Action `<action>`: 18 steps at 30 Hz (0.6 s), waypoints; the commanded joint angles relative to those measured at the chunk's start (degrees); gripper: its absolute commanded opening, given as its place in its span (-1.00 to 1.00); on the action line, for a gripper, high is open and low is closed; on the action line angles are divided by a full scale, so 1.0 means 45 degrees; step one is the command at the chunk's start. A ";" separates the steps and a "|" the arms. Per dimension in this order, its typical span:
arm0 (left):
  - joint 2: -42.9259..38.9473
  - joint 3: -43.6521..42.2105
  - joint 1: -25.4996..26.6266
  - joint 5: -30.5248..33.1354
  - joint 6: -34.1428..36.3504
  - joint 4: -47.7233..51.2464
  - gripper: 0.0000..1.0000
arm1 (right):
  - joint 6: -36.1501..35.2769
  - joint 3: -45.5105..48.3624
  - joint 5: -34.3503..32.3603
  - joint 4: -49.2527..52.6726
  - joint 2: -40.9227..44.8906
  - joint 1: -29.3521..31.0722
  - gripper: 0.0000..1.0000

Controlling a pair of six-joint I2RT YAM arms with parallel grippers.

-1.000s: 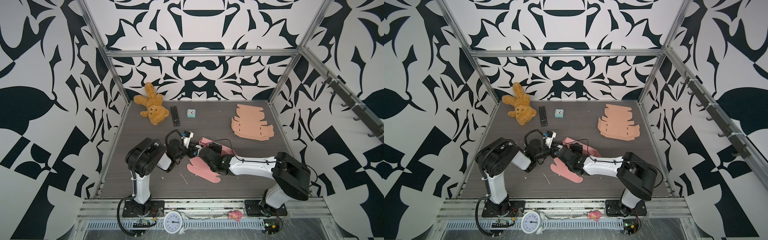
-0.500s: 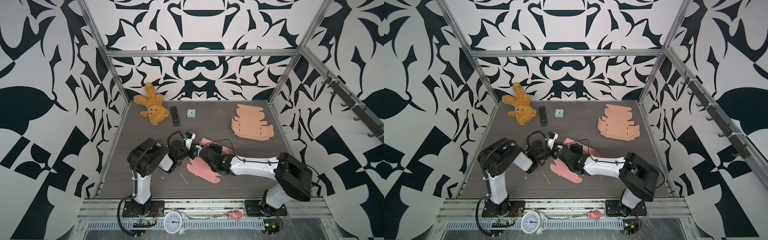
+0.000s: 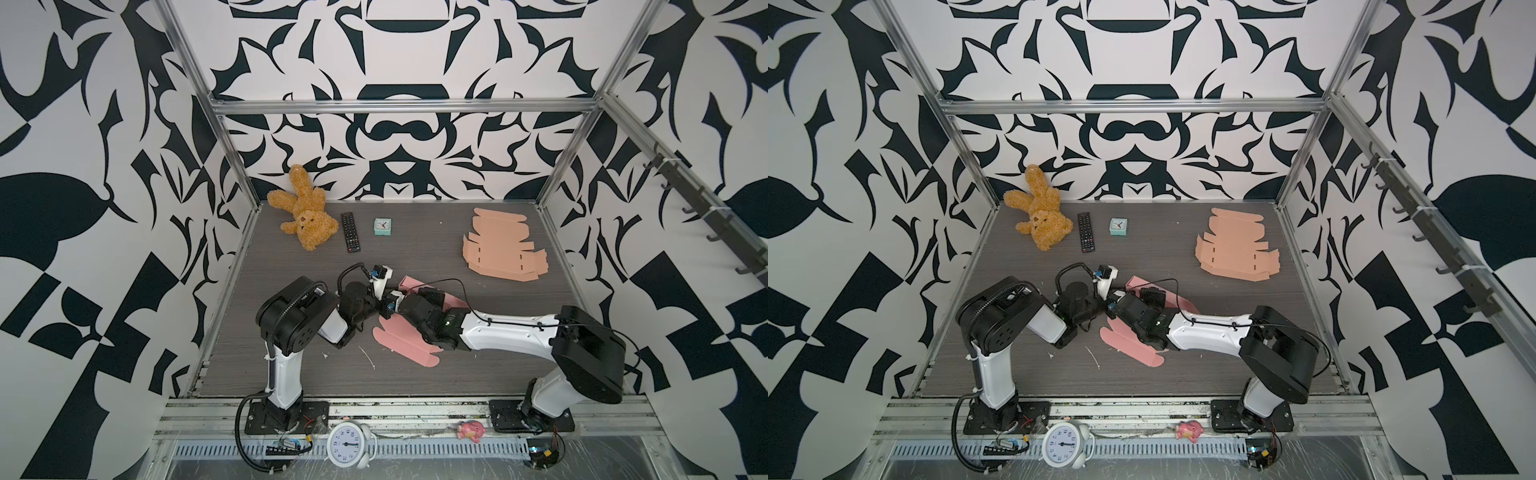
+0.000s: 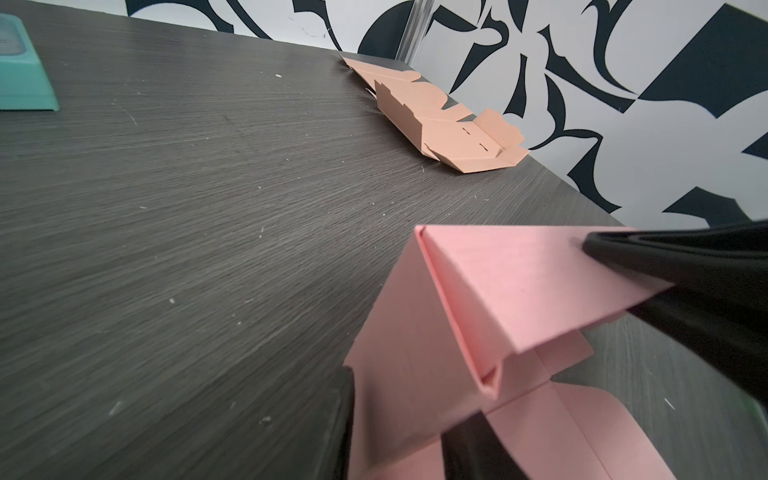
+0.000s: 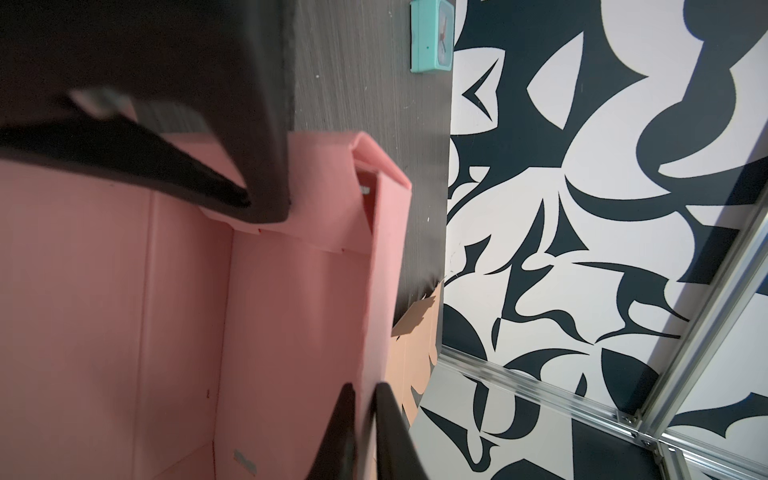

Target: Fold the paper box

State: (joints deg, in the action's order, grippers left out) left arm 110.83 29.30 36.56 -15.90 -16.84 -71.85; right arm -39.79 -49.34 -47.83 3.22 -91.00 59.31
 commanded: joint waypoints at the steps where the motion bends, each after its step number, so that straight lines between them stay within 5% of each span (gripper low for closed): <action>1: -0.0406 0.0352 0.0190 0.0521 0.0558 0.0371 -0.31 | 0.0288 -0.0361 0.0500 0.0443 0.0476 0.0118 -0.76; 13: -0.0711 0.0525 0.0836 0.1245 0.1343 0.1069 -0.39 | 0.0578 -0.0445 0.0727 0.0942 0.0508 0.0121 -0.72; 18: -0.0829 0.0638 0.0978 0.1427 0.1482 0.1242 -0.57 | 0.0766 -0.0500 0.0930 0.1063 0.0452 0.0117 -0.70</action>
State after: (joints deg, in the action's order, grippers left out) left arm 108.71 30.37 40.05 -9.78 -11.49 -66.74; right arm -38.26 -49.76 -46.11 6.39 -89.95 59.40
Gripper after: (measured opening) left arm 0.252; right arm 0.144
